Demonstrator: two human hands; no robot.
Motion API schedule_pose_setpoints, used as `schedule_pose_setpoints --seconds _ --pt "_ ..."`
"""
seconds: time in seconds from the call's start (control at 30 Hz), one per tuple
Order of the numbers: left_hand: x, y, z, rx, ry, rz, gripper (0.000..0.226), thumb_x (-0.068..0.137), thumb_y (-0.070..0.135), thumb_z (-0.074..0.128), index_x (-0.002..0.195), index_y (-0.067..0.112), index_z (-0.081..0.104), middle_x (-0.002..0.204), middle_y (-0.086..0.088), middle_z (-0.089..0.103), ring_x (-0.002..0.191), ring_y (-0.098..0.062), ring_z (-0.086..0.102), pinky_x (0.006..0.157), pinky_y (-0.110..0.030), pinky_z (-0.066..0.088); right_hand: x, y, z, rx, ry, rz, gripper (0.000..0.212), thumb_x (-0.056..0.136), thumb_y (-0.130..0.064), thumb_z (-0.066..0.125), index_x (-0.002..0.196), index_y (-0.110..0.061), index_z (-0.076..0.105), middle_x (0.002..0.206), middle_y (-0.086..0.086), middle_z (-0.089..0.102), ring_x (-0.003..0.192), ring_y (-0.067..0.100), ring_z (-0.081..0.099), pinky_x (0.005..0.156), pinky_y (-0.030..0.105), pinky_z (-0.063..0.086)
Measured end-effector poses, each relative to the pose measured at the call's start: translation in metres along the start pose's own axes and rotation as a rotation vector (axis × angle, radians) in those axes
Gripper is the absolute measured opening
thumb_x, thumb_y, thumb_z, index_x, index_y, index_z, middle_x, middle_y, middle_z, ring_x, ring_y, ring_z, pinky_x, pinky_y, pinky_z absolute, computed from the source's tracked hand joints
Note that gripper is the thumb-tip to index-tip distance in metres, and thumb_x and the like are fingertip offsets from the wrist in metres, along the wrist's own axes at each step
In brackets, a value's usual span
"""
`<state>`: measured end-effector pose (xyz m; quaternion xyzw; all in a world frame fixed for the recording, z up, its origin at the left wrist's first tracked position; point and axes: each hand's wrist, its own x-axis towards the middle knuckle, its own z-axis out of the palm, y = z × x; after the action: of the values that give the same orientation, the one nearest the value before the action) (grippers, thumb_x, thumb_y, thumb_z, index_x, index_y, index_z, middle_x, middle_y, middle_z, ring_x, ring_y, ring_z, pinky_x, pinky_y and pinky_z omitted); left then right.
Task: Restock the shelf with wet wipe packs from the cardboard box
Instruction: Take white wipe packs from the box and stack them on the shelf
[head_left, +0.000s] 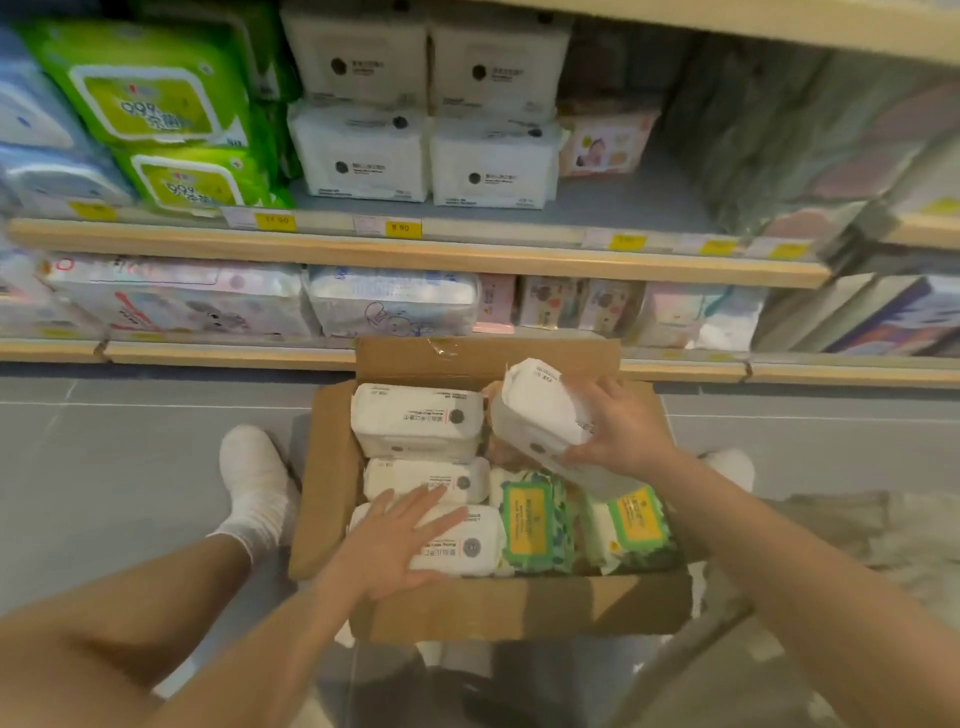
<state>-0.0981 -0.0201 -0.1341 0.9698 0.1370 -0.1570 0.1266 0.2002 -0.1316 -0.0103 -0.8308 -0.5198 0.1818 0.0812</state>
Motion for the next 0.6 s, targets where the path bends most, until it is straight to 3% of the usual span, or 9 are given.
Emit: schedule_pose_setpoints --seconds 0.07,0.17,0.3,0.4,0.5,0.6 --pt "0.009 -0.004 -0.004 -0.001 -0.017 -0.026 0.075 0.081 0.079 0.02 0.138 0.052 -0.019 0.157 0.004 -0.011 0.145 -0.02 -0.005 0.113 -0.047 -0.005 -0.003 0.011 0.009 0.018 -0.043 0.027 0.099 0.061 -0.042 0.083 0.144 -0.027 0.03 0.129 0.01 0.041 0.126 0.033 0.03 0.097 0.04 0.035" --pt "0.022 -0.009 -0.011 0.019 -0.031 -0.016 0.074 0.073 0.079 0.0 0.137 0.05 -0.024 0.158 0.001 -0.01 0.145 -0.02 -0.004 0.114 -0.05 -0.001 -0.002 0.015 0.014 -0.011 -0.073 0.022 0.095 0.065 -0.042 0.08 0.144 -0.027 0.03 0.131 0.013 0.038 0.126 0.037 0.028 0.1 0.045 0.033" --pt "0.034 -0.016 -0.018 -0.028 -0.03 -0.097 0.096 0.058 0.08 -0.025 0.144 0.043 -0.011 0.159 -0.001 -0.003 0.145 -0.021 -0.001 0.115 -0.047 0.003 -0.002 0.014 0.014 -0.12 -0.12 0.006 0.095 0.069 -0.058 0.059 0.148 -0.03 0.016 0.134 0.011 0.035 0.124 0.035 0.033 0.099 0.042 0.028" --pt "0.038 -0.019 -0.019 -0.073 -0.098 -0.135 0.092 0.062 0.089 0.001 0.143 0.048 -0.011 0.158 -0.007 0.003 0.144 -0.027 0.006 0.114 -0.048 0.005 -0.003 0.014 0.016 -0.167 -0.146 -0.014 0.099 0.066 -0.065 0.048 0.149 -0.032 0.007 0.137 0.008 0.034 0.123 0.031 0.034 0.101 0.042 0.025" --pt "0.041 -0.023 -0.024 -0.078 -0.134 -0.126 0.088 0.069 0.084 0.037 0.138 0.056 -0.011 0.144 -0.009 0.033 0.132 -0.029 0.027 0.108 -0.045 0.019 -0.002 0.013 0.015 -0.235 -0.159 -0.01 0.106 0.069 -0.06 0.066 0.149 -0.033 0.002 0.141 0.007 0.029 0.127 0.03 0.031 0.103 0.046 0.025" --pt "0.042 -0.02 -0.032 -0.081 -0.13 -0.109 0.09 0.072 0.075 0.051 0.143 0.05 0.0 0.128 -0.005 0.044 0.12 -0.024 0.035 0.098 -0.04 0.029 0.0 0.01 0.014 -0.289 -0.174 0.001 0.111 0.067 -0.051 0.075 0.148 -0.033 0.002 0.138 0.007 0.033 0.126 0.031 0.034 0.101 0.047 0.031"
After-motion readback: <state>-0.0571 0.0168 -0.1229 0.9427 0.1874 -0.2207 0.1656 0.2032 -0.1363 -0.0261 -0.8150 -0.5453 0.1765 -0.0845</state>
